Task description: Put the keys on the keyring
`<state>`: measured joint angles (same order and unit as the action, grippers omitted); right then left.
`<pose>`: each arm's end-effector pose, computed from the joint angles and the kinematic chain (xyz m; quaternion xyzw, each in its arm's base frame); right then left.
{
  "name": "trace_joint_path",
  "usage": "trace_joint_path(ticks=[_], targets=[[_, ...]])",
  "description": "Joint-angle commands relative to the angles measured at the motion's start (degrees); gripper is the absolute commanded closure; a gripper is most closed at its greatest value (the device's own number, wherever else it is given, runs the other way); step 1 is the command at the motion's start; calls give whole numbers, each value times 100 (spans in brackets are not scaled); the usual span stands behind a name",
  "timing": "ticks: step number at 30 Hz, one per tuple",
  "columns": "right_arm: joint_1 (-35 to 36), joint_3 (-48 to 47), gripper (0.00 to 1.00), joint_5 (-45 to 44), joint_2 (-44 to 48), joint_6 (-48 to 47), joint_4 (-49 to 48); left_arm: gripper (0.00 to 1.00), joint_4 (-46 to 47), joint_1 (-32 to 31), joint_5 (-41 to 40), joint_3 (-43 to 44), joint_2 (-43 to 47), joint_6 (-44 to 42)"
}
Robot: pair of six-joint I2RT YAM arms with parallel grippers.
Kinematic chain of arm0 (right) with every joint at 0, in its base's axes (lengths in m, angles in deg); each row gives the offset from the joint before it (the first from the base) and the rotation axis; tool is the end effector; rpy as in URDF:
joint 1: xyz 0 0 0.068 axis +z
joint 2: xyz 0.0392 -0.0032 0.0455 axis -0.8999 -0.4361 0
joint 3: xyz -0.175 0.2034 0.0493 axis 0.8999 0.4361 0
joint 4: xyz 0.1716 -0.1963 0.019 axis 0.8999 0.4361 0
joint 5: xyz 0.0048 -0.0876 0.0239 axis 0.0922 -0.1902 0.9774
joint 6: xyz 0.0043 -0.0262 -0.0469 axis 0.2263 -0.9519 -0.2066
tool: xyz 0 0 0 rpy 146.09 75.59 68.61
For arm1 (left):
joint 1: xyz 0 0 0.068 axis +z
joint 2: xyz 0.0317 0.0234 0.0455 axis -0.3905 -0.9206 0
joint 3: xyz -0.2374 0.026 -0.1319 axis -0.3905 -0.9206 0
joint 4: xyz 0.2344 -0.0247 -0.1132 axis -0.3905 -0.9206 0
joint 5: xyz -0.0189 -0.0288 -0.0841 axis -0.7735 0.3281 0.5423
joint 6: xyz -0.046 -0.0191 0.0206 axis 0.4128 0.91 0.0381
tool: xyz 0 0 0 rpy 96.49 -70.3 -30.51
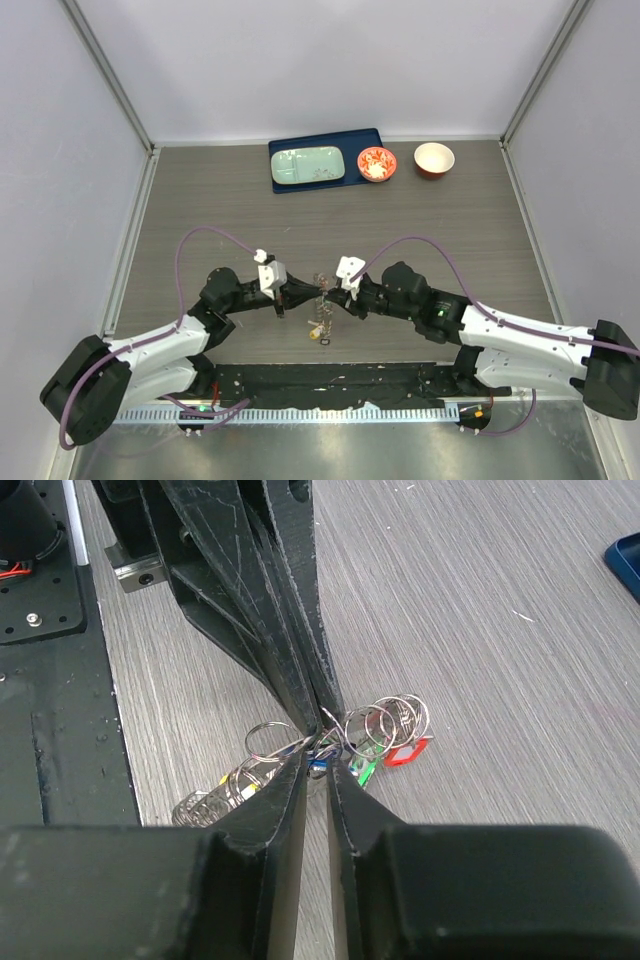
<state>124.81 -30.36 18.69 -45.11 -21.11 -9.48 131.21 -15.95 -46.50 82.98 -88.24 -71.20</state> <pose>0.1064 0.1975 0.2535 -0.4947 0.6359 0.2924 0.5151 0.1379 -0.1413 0.2101 0.4282 0.5442 -0.4797 0.5388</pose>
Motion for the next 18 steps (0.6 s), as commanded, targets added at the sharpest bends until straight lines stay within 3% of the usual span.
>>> trace_joint_path(ticks=[1,5,13,18], targets=[[33,-101,84,-112,-107,-31,-470,100,420,0,-135,8,192,133],[33,-66,99,-103,-178,-101,-506,100,517,-9,-275,-19,236,230],[42,-31,99,239,-230,-207,-734,100,1474,-26,-742,-264,-44,818],[51,-92,99,529,-441,-268,-875,100,2651,-79,-1075,-449,-396,1188]])
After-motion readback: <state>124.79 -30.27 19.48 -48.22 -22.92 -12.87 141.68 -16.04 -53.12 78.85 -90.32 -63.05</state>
